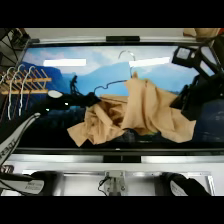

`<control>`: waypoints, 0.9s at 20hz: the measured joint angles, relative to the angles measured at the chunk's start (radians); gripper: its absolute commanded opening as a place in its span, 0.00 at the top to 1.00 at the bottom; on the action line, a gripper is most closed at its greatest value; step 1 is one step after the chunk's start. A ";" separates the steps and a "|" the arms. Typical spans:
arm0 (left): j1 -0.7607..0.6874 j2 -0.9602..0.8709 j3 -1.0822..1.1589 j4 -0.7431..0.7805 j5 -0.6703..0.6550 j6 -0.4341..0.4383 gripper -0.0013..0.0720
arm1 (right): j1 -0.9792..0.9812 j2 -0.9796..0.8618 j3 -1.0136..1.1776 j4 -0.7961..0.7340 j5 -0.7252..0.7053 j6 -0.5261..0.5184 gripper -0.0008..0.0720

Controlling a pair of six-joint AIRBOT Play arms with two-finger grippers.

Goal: Fold the shirts.

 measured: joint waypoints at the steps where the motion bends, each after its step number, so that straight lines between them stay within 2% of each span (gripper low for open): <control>1: 0.037 0.035 0.000 0.000 -0.014 0.006 0.92 | 0.000 0.000 -0.001 0.000 0.000 0.009 0.90; 4: 0.111 0.138 0.000 0.004 -0.071 0.023 0.92 | 0.000 0.000 -0.016 0.002 -0.004 0.034 0.90; 7: 0.126 0.225 0.008 0.004 -0.101 0.035 0.92 | 0.000 0.000 -0.050 0.008 -0.016 0.060 0.90; 13: 0.051 0.298 0.119 0.003 -0.116 0.043 0.92 | 0.000 0.000 -0.093 0.037 -0.074 0.127 0.91; 18: -0.048 0.309 0.292 -0.003 -0.102 0.043 0.92 | 0.000 0.000 -0.100 0.105 -0.146 0.267 0.91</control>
